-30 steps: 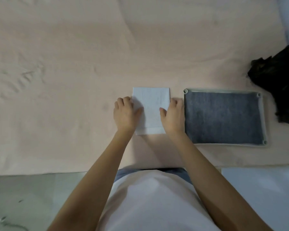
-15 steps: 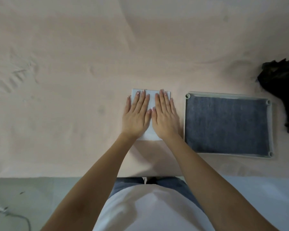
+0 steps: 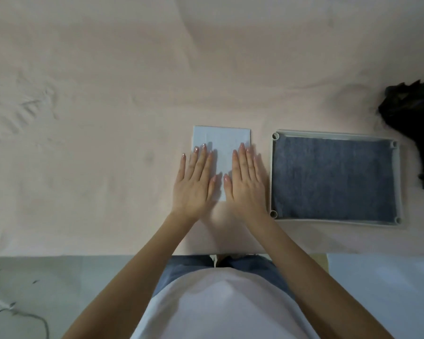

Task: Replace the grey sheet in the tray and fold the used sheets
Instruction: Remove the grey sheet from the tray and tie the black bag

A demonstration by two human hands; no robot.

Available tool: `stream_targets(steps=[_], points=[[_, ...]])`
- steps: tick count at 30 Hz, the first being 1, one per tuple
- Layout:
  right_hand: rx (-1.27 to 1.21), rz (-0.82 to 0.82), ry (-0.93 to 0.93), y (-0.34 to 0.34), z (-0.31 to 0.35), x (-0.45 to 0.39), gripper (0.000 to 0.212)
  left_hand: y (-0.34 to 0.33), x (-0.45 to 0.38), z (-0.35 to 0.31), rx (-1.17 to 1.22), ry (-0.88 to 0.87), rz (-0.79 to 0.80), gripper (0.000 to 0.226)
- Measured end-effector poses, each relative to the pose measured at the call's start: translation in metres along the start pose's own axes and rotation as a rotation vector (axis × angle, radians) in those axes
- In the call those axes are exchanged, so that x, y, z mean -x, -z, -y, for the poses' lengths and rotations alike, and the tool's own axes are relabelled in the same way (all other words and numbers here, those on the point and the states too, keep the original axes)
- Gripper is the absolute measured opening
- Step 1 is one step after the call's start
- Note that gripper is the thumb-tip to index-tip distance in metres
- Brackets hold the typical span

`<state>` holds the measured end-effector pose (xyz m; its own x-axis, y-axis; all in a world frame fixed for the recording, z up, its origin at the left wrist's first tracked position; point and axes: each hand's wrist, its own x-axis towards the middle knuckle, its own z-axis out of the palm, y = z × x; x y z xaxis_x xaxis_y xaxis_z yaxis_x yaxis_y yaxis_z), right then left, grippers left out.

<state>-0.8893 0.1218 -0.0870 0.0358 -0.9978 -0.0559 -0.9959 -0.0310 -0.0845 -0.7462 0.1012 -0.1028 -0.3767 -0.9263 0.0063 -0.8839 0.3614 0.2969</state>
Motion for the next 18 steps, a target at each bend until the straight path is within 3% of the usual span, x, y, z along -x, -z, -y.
stream_targets(steps=[4, 14, 18], points=[[-0.040, 0.114, -0.032, -0.008, 0.003, 0.014, 0.058, -0.009, 0.013, -0.007, 0.012, 0.049, 0.022, 0.056], [-0.055, 0.171, -0.021, -0.012, 0.001, 0.015, 0.061, -0.010, 0.013, -0.007, 0.022, 0.058, 0.051, 0.056], [-0.076, 0.038, -0.006, 0.005, -0.004, 0.020, 0.056, -0.001, 0.014, -0.013, -0.007, 0.062, 0.025, 0.057]])
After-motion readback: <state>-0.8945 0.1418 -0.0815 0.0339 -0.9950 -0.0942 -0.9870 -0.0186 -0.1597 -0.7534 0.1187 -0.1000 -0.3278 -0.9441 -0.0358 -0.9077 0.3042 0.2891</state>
